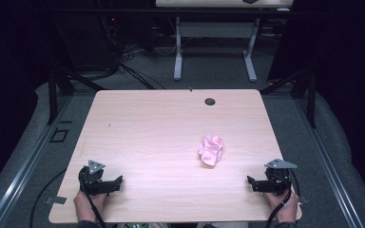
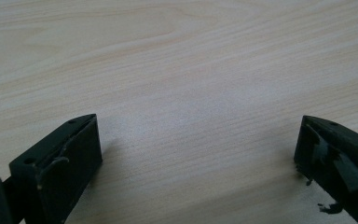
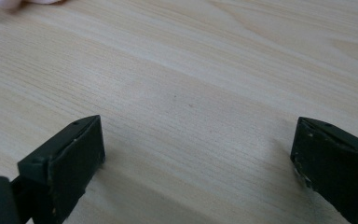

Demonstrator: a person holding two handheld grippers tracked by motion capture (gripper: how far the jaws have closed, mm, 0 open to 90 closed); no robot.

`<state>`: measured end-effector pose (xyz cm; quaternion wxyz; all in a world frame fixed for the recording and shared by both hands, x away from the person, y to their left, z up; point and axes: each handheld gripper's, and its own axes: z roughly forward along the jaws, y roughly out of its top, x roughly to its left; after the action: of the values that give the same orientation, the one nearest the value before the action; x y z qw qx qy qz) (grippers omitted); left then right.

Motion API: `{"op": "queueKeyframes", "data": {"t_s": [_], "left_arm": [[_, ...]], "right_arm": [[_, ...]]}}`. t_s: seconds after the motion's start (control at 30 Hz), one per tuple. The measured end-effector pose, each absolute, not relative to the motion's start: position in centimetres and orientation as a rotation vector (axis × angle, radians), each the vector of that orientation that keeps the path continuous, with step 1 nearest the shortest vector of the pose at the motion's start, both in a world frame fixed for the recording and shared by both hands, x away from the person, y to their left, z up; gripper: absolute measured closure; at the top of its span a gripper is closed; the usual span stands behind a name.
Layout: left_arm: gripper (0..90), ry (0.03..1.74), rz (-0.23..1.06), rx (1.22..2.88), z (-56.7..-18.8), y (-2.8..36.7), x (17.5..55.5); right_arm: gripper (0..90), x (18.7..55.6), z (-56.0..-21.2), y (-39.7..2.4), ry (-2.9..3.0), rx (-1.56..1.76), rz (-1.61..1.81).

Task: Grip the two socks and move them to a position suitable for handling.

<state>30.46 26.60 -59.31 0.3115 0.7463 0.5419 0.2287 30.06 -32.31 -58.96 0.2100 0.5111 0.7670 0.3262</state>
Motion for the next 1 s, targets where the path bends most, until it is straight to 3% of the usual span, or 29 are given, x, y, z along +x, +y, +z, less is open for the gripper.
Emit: {"op": "queueKeyframes", "data": {"t_s": [0.67, 1.0], "left_arm": [[1.2, 1.434, 0.604, 1.966, -59.3, 26.6, 30.5], [1.2, 1.434, 0.604, 1.966, -59.3, 26.6, 30.5]], "right_arm": [[5.3, 30.4, -58.6, -32.1, 2.126, 1.472, 0.875], [7.9, 30.0, -55.3, -28.2, 2.172, 1.377, 0.948]]}}
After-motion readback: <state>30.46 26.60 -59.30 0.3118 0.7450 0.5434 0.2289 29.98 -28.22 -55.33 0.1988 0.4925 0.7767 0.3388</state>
